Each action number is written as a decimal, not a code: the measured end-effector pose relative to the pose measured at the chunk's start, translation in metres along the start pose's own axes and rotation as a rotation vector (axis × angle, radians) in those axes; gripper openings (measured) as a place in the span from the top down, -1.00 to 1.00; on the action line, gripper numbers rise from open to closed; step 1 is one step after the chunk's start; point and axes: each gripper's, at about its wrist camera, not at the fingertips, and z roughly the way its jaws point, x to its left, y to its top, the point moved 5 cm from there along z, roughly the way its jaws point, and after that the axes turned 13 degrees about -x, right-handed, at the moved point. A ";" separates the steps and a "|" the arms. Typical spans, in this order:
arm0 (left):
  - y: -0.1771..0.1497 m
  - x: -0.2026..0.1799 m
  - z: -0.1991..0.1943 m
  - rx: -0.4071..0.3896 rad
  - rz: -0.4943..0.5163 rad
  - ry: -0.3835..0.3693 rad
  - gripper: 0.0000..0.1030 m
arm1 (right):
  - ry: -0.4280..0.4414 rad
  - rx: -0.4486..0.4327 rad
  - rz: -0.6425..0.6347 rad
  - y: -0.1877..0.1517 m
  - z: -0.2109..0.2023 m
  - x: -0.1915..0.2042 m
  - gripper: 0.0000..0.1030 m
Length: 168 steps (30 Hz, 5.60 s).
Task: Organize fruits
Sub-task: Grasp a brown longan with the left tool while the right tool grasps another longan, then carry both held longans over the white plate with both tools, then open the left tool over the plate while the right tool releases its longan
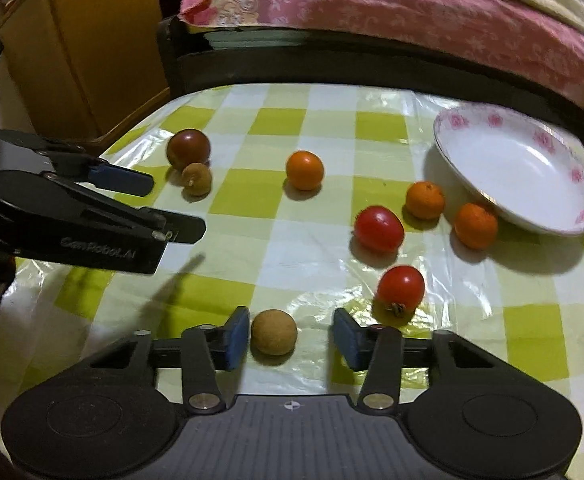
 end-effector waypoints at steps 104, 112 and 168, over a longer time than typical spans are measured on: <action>0.113 -0.132 0.092 -0.107 0.108 -0.203 0.36 | -0.325 -0.204 0.235 0.079 -0.002 -0.162 0.57; 0.115 -0.136 0.097 -0.123 0.128 -0.198 0.37 | -0.343 -0.200 0.223 0.082 0.005 -0.168 0.56; 0.120 -0.107 0.062 -0.151 0.105 -0.191 0.25 | -0.359 -0.288 0.273 0.083 -0.019 -0.180 0.16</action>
